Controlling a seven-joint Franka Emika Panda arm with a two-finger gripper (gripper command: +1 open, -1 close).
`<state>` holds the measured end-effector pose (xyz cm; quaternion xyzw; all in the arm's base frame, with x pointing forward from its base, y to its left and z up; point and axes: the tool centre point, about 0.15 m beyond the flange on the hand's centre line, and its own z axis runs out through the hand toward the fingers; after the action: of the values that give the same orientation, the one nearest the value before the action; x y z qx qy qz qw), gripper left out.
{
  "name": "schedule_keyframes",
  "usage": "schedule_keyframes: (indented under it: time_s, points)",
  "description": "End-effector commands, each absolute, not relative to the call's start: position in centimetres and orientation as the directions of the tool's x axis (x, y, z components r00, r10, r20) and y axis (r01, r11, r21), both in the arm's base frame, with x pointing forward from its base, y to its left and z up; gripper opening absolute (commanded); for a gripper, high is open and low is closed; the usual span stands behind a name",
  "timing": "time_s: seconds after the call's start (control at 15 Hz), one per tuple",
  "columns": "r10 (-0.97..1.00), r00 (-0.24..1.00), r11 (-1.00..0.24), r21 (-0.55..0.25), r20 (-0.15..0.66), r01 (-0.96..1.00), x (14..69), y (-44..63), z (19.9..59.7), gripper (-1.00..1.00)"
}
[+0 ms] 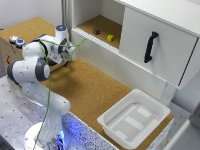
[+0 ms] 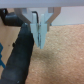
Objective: Grasp the handle of the drawer, then close it
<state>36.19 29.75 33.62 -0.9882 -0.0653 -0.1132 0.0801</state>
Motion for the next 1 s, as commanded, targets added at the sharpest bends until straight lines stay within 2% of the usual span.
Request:
schedule_keyframes:
  time_s: [0.0, 0.07, 0.13, 0.47, 0.93]
  points:
    - [0.075, 0.977, -0.988, -0.119, 0.200, 0.100, 36.8, 30.2, 34.5, -1.00]
    - [0.050, 0.980, -0.992, -0.104, 0.191, 0.071, 36.7, 28.9, 34.6, -1.00]
    - [0.032, 0.982, -0.995, -0.088, 0.187, 0.049, 36.5, 27.4, 34.8, 1.00]
    - [-0.054, 0.976, -0.998, -0.044, 0.211, -0.045, 35.5, 21.8, 37.4, 1.00]
    - [-0.054, 0.976, -0.998, -0.044, 0.211, -0.045, 35.5, 21.8, 37.4, 1.00]
